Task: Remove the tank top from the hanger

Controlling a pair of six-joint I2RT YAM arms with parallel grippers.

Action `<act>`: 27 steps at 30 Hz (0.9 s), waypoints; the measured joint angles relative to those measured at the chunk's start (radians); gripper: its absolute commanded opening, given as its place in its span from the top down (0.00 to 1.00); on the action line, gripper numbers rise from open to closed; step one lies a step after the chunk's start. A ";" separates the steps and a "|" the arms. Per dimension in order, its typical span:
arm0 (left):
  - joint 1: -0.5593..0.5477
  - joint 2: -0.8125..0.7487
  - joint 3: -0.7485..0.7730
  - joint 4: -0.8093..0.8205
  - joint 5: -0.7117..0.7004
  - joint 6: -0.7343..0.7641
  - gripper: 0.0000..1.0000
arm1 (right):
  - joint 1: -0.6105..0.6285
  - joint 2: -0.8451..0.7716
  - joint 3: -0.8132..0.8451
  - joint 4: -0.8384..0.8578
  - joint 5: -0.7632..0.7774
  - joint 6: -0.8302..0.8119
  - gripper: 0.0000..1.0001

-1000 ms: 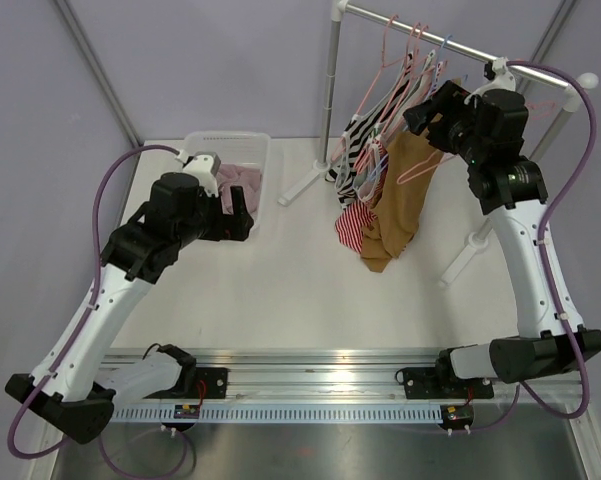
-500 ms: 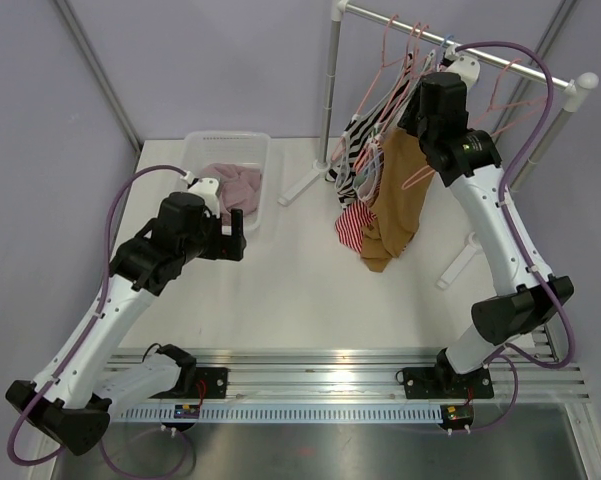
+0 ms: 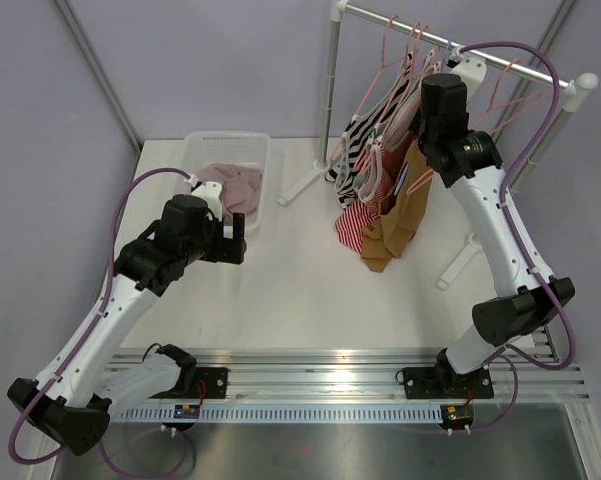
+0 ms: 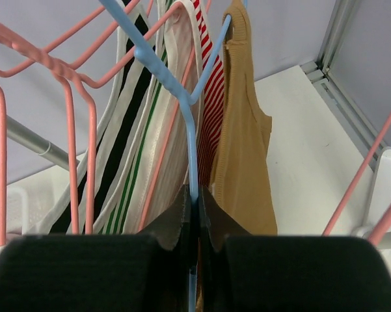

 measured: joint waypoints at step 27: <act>-0.006 -0.089 0.022 0.022 0.008 -0.062 0.01 | 0.000 -0.498 -0.158 -0.113 -0.273 0.024 1.00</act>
